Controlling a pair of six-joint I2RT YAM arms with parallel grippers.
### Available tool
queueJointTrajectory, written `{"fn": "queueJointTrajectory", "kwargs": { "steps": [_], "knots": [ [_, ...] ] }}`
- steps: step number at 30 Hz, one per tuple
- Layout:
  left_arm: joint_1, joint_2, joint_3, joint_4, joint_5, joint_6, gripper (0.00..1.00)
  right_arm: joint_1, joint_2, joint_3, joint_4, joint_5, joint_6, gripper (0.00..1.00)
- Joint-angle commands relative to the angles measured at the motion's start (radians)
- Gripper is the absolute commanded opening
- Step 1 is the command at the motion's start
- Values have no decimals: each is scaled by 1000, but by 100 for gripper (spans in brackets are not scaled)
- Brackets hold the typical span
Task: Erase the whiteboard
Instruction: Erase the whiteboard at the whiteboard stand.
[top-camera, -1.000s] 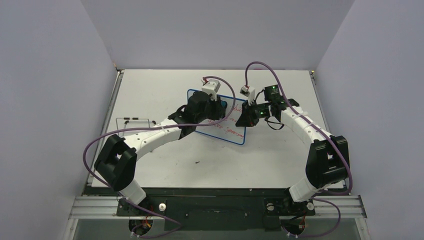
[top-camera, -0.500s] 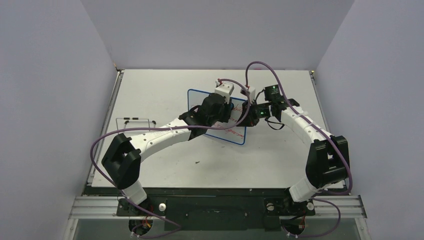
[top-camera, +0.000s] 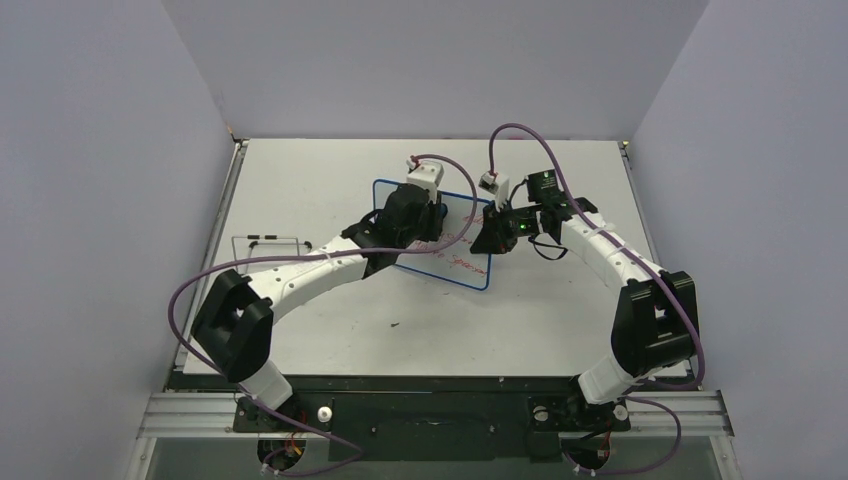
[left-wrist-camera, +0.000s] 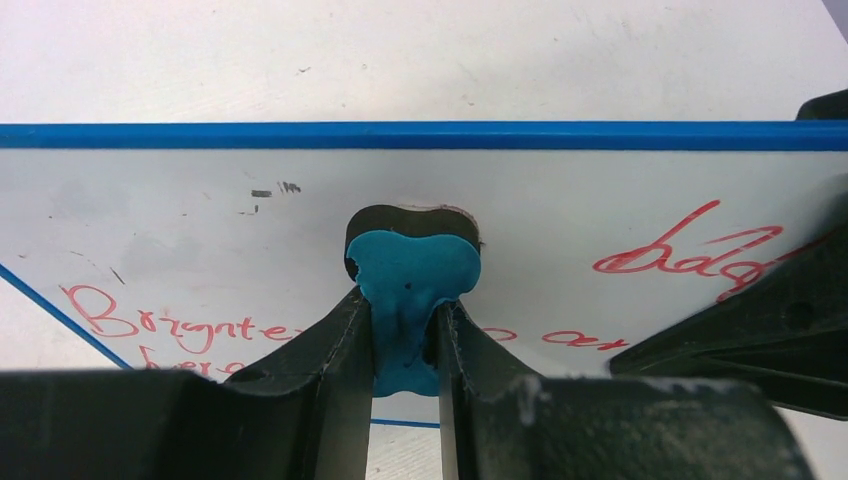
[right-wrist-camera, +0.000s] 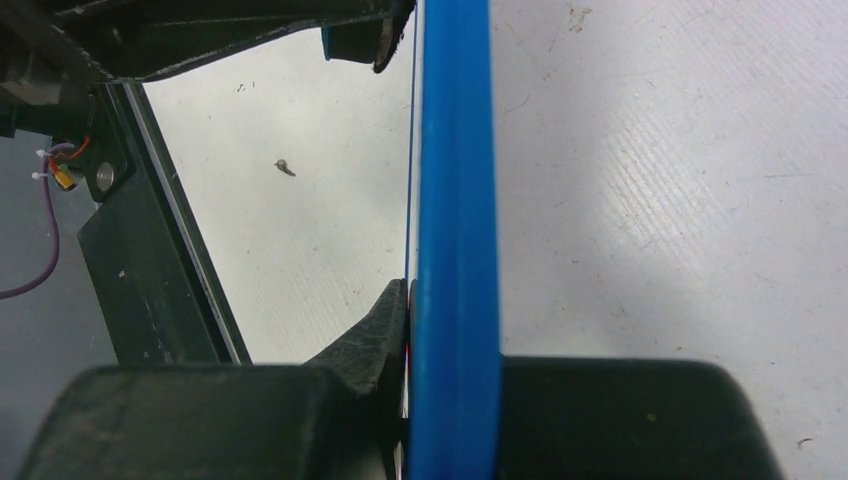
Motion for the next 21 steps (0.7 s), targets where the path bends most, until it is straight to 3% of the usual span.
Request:
{"fn": "queueJointTrajectory", "kwargs": {
  "steps": [1, 5, 9, 15, 21],
  "knots": [
    [23, -45, -90, 108, -14, -9, 0, 43, -38, -4, -42, -104, -64, 0],
    [80, -73, -167, 206, 23, -27, 0, 44, -39, -4, -42, -108, -64, 0],
    [197, -123, -245, 279, 121, -120, 0, 42, -45, -4, -42, -110, -64, 0],
    [356, -104, -288, 325, 195, -115, 0, 42, -48, -4, -43, -112, -63, 0],
    [406, -82, -296, 376, 248, -84, 0, 41, -48, -6, -43, -111, -63, 0]
  ]
}}
